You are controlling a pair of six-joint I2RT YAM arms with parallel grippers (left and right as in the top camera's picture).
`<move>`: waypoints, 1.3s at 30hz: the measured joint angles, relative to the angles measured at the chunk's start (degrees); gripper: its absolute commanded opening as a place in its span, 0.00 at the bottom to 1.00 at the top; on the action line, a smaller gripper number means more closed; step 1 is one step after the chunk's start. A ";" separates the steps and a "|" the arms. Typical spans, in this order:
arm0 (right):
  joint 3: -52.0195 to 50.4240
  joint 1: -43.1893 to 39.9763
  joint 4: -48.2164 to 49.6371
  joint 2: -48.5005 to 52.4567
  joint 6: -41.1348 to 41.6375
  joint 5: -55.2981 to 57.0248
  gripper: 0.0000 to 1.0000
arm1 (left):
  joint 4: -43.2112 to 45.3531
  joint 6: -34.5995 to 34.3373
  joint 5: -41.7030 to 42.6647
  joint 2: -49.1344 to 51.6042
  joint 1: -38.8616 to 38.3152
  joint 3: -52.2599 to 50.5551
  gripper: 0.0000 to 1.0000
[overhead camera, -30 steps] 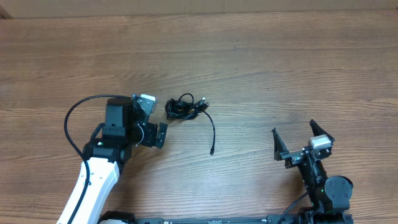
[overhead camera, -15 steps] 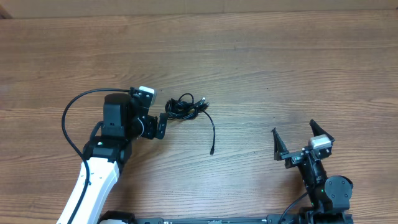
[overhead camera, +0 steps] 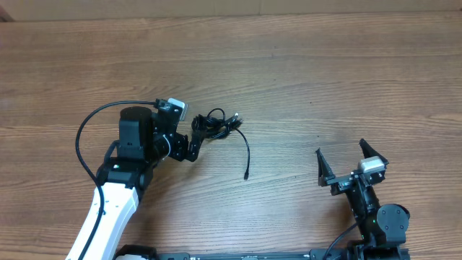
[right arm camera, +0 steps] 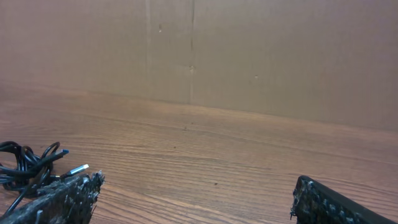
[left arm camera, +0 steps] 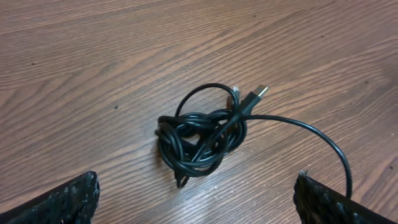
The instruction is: Untangle cables
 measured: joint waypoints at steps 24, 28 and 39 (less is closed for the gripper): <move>0.00 0.00 0.02 0.00 -0.02 0.00 1.00 | 1.75 -1.46 0.85 9.11 -1.88 0.00 1.00; 0.00 0.00 0.00 0.00 -0.02 -0.02 1.00 | 3.80 -2.14 1.01 11.39 -1.88 0.00 0.99; 0.00 0.00 0.00 0.00 -0.02 -0.02 1.00 | 5.18 -2.71 0.98 12.26 -1.88 0.09 1.00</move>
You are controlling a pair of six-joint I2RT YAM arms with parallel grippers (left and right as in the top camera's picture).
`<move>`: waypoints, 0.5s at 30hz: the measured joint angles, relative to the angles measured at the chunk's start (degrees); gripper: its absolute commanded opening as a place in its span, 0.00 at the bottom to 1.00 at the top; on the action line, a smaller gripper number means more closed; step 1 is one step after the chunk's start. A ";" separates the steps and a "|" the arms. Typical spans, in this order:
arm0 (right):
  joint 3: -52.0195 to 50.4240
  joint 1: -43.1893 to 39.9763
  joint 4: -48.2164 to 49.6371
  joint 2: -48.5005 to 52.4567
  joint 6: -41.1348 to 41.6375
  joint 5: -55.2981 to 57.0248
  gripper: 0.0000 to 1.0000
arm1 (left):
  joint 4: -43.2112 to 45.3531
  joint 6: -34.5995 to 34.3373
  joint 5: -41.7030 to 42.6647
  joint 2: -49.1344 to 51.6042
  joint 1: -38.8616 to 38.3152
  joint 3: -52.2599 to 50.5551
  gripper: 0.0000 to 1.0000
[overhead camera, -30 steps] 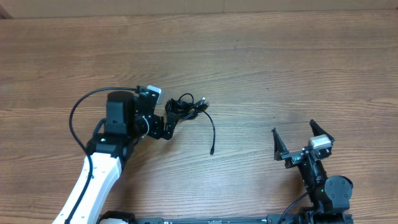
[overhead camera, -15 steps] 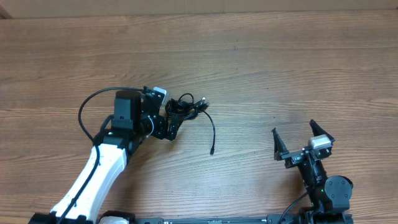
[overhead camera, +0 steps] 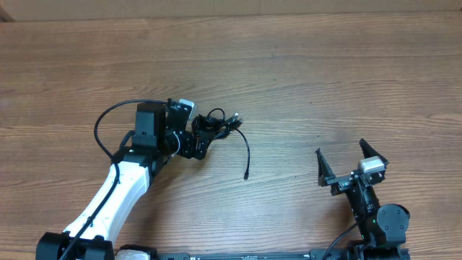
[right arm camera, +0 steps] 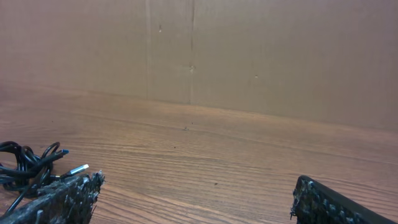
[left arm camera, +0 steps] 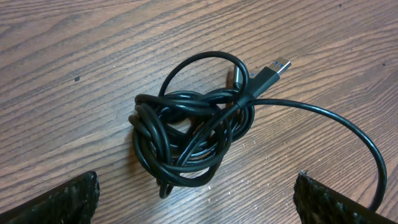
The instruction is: Untangle cables
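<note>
A knotted black cable bundle (overhead camera: 215, 126) lies on the wooden table; the left wrist view shows the bundle (left arm camera: 189, 134) up close with a silver USB plug (left arm camera: 273, 68) sticking out. One loose strand (overhead camera: 246, 152) curves off toward the front. My left gripper (overhead camera: 196, 143) stands open right at the bundle's left side, its fingertips (left arm camera: 68, 199) wide apart with the knot just ahead of them. Far right at the front, my right gripper (overhead camera: 351, 162) is open and holds nothing; its view catches the bundle (right arm camera: 28, 165) at the left edge.
The brown wooden table (overhead camera: 325, 79) spreads around the cable. A cardboard wall (right arm camera: 249, 56) rises along the far side in the right wrist view. The left arm's own black cord (overhead camera: 101, 126) loops out to the left of its wrist.
My left arm has moved right and closer to the bundle, which now looms larger in the left wrist view. The gripper stays open. The right arm and the cable have not moved.
</note>
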 measured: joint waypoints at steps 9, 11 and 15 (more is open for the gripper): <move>0.00 0.00 0.04 0.00 0.00 0.02 1.00 | -0.07 0.00 -0.24 0.00 0.00 0.00 1.00; 0.00 0.00 0.00 0.00 0.00 0.00 1.00 | -0.37 0.02 -0.55 0.00 0.00 0.00 1.00; 0.00 -0.02 0.02 0.00 0.00 0.02 1.00 | -0.52 0.02 -0.90 0.00 0.00 0.00 1.00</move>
